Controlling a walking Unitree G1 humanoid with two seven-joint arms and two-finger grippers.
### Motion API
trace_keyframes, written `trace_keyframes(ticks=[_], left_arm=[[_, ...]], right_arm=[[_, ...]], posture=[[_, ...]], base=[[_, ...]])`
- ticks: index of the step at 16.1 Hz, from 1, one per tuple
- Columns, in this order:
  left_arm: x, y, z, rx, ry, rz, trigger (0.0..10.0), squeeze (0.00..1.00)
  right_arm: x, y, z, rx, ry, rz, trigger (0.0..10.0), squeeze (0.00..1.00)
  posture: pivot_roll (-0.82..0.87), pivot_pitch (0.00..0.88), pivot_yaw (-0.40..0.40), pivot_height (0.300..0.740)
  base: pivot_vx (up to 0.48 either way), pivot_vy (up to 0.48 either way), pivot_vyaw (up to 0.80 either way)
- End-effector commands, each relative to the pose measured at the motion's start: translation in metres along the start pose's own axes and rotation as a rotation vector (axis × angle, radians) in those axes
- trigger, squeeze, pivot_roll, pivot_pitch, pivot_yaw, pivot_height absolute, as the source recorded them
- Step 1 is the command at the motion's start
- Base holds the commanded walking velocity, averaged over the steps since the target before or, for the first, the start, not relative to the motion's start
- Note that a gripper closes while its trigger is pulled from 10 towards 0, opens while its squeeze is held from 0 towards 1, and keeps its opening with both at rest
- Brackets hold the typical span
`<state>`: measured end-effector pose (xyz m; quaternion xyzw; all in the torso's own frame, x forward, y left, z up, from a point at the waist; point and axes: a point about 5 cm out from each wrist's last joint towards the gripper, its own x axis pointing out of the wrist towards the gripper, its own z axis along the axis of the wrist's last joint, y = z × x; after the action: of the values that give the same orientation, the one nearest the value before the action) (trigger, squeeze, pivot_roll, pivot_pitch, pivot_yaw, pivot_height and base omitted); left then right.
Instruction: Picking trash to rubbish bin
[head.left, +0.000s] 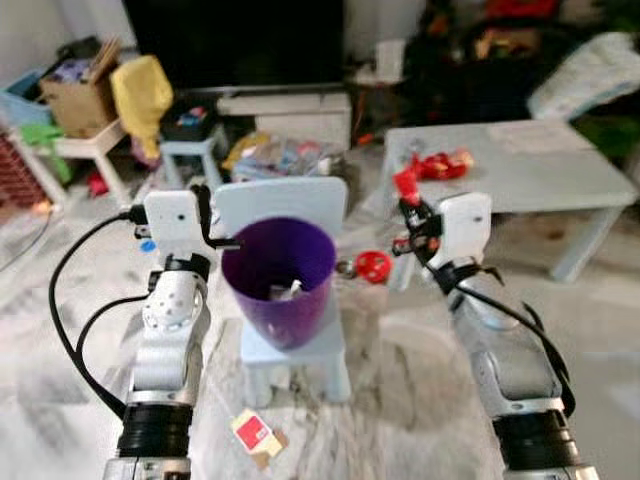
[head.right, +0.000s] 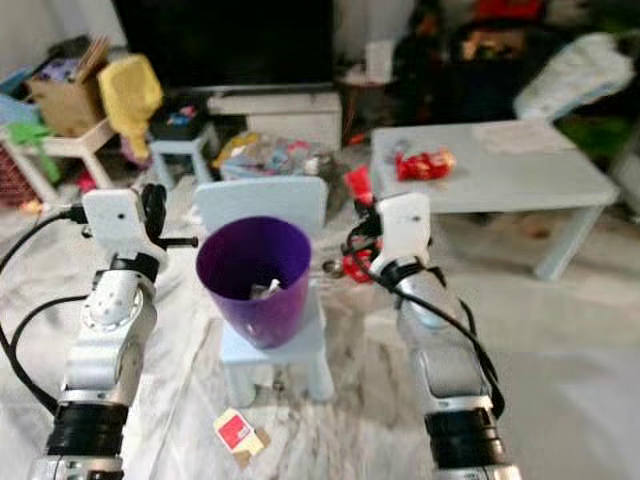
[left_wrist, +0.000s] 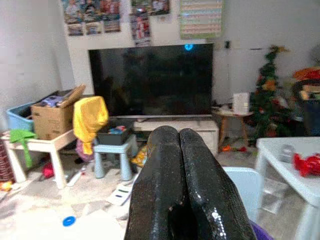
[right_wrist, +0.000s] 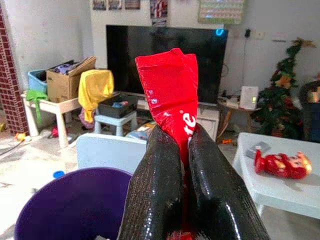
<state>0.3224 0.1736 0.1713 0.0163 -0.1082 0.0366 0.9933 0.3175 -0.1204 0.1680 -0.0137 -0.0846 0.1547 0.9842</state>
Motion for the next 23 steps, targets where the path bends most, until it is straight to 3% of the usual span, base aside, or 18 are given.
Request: trace_keyframes(ticks=[1, 4, 9, 15, 18, 21, 22, 23], left_arm=[[0.001, 0.007, 0.001, 0.012, 0.003, 0.015, 0.0, 0.0], [0.001, 0.007, 0.0, 0.013, 0.007, 0.014, 0.0, 0.0], [0.0, 0.006, -0.002, 0.012, 0.016, 0.02, 0.0, 0.0], [-0.001, 0.006, -0.007, 0.02, 0.031, 0.017, 0.0, 0.0], [-0.008, 0.008, -0.024, 0.037, 0.082, 0.007, 0.4, 0.0], [-0.027, 0.017, -0.061, 0.062, 0.21, 0.014, 0.1, 0.0], [-0.027, 0.017, -0.061, 0.062, 0.21, 0.014, 0.1, 0.0], [-0.037, 0.021, -0.074, 0.072, 0.253, 0.014, 0.0, 0.0]], right_arm=[[0.004, 0.009, 0.005, 0.001, -0.019, 0.032, 0.0, 0.0], [0.003, 0.012, 0.004, -0.021, -0.018, 0.055, 0.0, 0.0], [0.004, 0.014, 0.003, -0.041, -0.012, 0.072, 0.0, 0.0], [0.003, 0.015, 0.001, -0.028, -0.009, 0.075, 0.0, 0.0], [0.004, 0.016, -0.002, -0.014, -0.001, 0.073, 0.0, 0.0], [0.008, 0.027, -0.02, -0.012, 0.047, 0.112, 0.0, 0.0], [0.008, 0.027, -0.02, -0.012, 0.047, 0.112, 0.0, 0.0], [0.011, 0.031, -0.03, -0.007, 0.075, 0.125, 0.0, 0.0]], posture=[[-0.03, 0.003, 0.005, 0.74], [-0.03, 0.006, 0.003, 0.74], [-0.03, 0.006, 0.001, 0.74], [-0.03, 0.006, -0.001, 0.74], [-0.02, 0.005, -0.003, 0.74], [0.01, 0.005, -0.012, 0.74], [0.01, 0.005, -0.012, 0.74], [0.03, 0.005, -0.016, 0.74]], base=[[0.465, 0.0, 0.0], [0.465, 0.0, 0.0], [0.366, 0.0, 0.77], [0.0, 0.0, 0.75], [0.0, 0.0, 0.0], [0.0, 0.0, 0.0], [0.0, 0.0, 0.0], [0.0, 0.0, 0.0]])
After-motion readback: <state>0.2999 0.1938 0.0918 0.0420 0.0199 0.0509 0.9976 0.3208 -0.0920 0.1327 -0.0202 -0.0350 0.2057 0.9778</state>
